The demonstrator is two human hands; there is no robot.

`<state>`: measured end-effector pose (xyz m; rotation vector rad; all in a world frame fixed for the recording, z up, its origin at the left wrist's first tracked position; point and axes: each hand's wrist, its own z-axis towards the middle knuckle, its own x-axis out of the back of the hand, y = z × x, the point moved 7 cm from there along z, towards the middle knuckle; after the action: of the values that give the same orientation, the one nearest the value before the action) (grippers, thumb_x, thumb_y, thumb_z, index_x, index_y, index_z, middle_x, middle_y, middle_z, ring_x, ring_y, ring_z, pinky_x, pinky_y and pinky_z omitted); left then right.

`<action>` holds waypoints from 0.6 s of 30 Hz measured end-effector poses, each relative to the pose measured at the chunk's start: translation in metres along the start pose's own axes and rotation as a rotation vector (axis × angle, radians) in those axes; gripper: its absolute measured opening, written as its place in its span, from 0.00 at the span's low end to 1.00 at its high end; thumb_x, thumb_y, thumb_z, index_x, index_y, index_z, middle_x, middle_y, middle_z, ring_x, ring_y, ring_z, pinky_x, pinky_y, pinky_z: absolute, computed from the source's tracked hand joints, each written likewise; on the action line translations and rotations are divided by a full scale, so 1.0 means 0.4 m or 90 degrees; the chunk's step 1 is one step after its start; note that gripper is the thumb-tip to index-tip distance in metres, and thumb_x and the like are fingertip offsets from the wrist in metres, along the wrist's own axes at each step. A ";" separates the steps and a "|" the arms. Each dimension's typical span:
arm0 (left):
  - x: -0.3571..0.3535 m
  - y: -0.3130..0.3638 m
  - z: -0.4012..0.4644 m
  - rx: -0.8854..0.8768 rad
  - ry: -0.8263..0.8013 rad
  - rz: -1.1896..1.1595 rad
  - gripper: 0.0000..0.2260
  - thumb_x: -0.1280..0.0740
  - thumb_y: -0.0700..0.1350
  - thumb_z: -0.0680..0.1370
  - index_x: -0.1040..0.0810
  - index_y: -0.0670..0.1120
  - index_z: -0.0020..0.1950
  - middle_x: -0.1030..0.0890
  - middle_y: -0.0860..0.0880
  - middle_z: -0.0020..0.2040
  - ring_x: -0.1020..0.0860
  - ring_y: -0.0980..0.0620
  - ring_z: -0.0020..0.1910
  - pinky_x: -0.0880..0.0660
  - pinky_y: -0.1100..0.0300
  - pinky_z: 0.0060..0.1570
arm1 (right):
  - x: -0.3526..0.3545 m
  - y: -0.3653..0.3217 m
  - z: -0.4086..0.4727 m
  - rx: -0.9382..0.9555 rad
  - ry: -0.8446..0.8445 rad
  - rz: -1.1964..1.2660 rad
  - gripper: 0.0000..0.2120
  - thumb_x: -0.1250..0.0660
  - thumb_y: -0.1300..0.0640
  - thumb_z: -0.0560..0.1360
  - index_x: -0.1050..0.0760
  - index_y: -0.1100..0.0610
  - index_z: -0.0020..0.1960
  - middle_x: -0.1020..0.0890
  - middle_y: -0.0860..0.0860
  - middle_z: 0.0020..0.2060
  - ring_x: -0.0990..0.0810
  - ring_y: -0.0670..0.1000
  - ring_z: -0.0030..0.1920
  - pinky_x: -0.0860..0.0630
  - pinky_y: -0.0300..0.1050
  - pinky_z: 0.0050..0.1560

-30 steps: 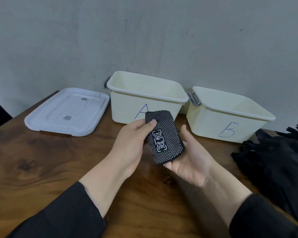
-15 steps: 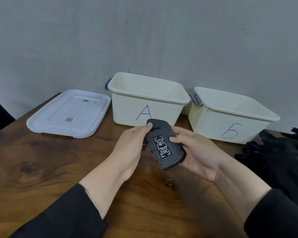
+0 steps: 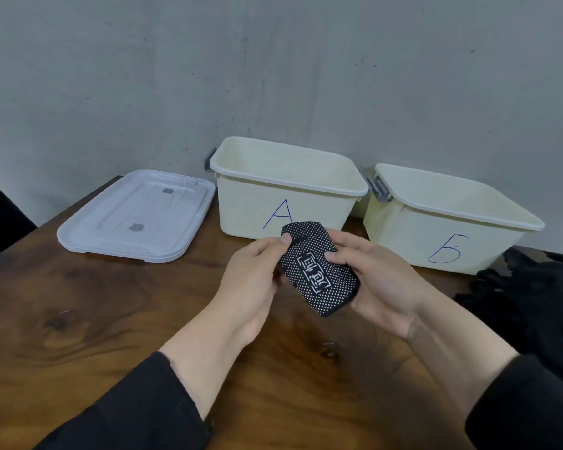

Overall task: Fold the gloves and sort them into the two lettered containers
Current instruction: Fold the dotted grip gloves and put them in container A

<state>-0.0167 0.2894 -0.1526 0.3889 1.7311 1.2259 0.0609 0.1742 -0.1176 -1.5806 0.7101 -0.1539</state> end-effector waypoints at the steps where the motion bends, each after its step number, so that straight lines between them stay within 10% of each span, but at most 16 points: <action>1: -0.001 0.000 0.000 0.000 -0.005 -0.002 0.11 0.35 0.46 0.82 0.17 0.40 0.56 0.15 0.44 0.56 0.20 0.46 0.62 0.29 0.44 0.69 | -0.005 -0.002 0.000 -0.007 -0.007 -0.003 0.19 0.41 0.67 0.81 0.25 0.59 0.70 0.19 0.59 0.64 0.21 0.60 0.66 0.21 0.52 0.62; 18: 0.089 0.069 0.018 -0.138 0.196 0.160 0.14 0.35 0.52 0.81 0.18 0.44 0.45 0.18 0.48 0.39 0.21 0.52 0.38 0.24 0.53 0.44 | 0.016 -0.064 0.029 0.017 0.042 -0.020 0.18 0.41 0.69 0.81 0.25 0.63 0.68 0.18 0.62 0.61 0.19 0.61 0.63 0.22 0.56 0.63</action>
<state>-0.0355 0.3306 -0.1476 0.3060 1.8181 1.7121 0.0807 0.1801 -0.0975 -1.5671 0.7310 -0.2386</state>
